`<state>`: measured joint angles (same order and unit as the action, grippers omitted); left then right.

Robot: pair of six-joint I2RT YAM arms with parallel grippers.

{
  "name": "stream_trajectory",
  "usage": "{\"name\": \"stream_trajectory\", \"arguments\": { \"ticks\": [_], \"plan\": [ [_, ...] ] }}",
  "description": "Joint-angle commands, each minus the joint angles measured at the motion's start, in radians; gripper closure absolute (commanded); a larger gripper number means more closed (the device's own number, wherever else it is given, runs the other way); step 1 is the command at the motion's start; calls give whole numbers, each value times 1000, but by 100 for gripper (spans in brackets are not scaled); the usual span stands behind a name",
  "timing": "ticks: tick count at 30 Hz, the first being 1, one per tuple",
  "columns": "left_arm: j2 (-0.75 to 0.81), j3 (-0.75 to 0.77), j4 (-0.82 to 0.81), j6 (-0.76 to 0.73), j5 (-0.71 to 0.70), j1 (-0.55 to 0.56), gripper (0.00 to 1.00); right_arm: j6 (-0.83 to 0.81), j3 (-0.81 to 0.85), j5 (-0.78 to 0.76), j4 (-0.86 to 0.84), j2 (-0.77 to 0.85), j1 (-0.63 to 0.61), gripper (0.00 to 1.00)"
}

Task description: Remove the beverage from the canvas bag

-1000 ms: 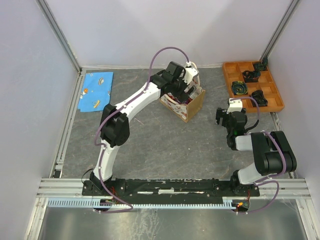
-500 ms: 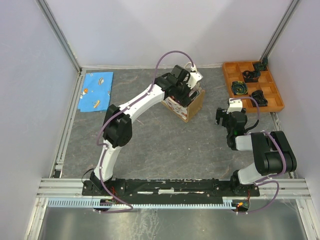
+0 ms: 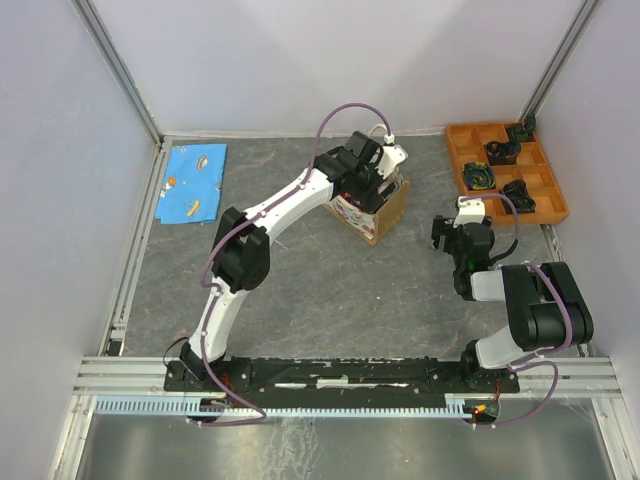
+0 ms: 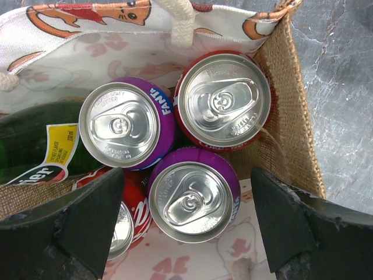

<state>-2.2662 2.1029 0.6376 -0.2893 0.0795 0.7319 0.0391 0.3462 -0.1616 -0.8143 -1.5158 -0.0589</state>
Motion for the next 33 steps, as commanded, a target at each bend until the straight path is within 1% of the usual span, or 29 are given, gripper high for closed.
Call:
{"name": "stream_trajectory", "arguments": {
  "ticks": [1, 3, 5, 9, 11, 14, 18, 19, 20, 21, 22, 23, 27, 30, 33],
  "plan": [
    [-43, 26, 50, -54, 28, 14, 9, -1, 27, -3, -35, 3, 1, 1],
    [-49, 26, 55, -54, 25, 14, 14, -1, 27, -3, -36, 2, 1, 1],
    [-50, 24, 61, -55, 21, 14, 23, -1, 28, -3, -36, 3, 1, 1],
    [-81, 20, 79, -54, 23, 14, 34, -1, 28, -3, -35, 2, 1, 1],
    [-85, 16, 85, -50, 24, 13, 36, -1, 28, -3, -35, 2, 1, 1],
    [-86, 0, 85, -45, 25, 14, 43, -1, 28, -3, -36, 3, 1, 1],
    [-97, -7, 89, -41, 23, 14, 47, -1, 28, -3, -36, 3, 1, 1],
    [-100, -7, 92, -41, 23, 14, 52, -1, 28, -3, -36, 3, 1, 1],
    [-104, -6, 93, -37, 22, 14, 62, -1, 28, -3, -35, 2, 1, 1],
    [-107, -7, 97, -35, 25, 13, 83, -2, 27, -3, -35, 2, 1, 1],
    [-108, -6, 99, -34, 31, 14, 94, -1, 28, -3, -36, 3, 1, 1],
    [-111, -4, 102, -34, 37, 14, 97, 0, 28, -3, -36, 2, 1, 1],
    [-109, 28, 120, -45, 107, 12, 97, -1, 28, -3, -36, 2, 2, 1],
    [-90, 63, 112, -47, 118, 12, 97, -1, 28, -3, -36, 2, 1, 1],
    [-70, 130, 111, -50, 115, 12, 97, -1, 29, -3, -35, 3, 1, 1]
  ]
}}
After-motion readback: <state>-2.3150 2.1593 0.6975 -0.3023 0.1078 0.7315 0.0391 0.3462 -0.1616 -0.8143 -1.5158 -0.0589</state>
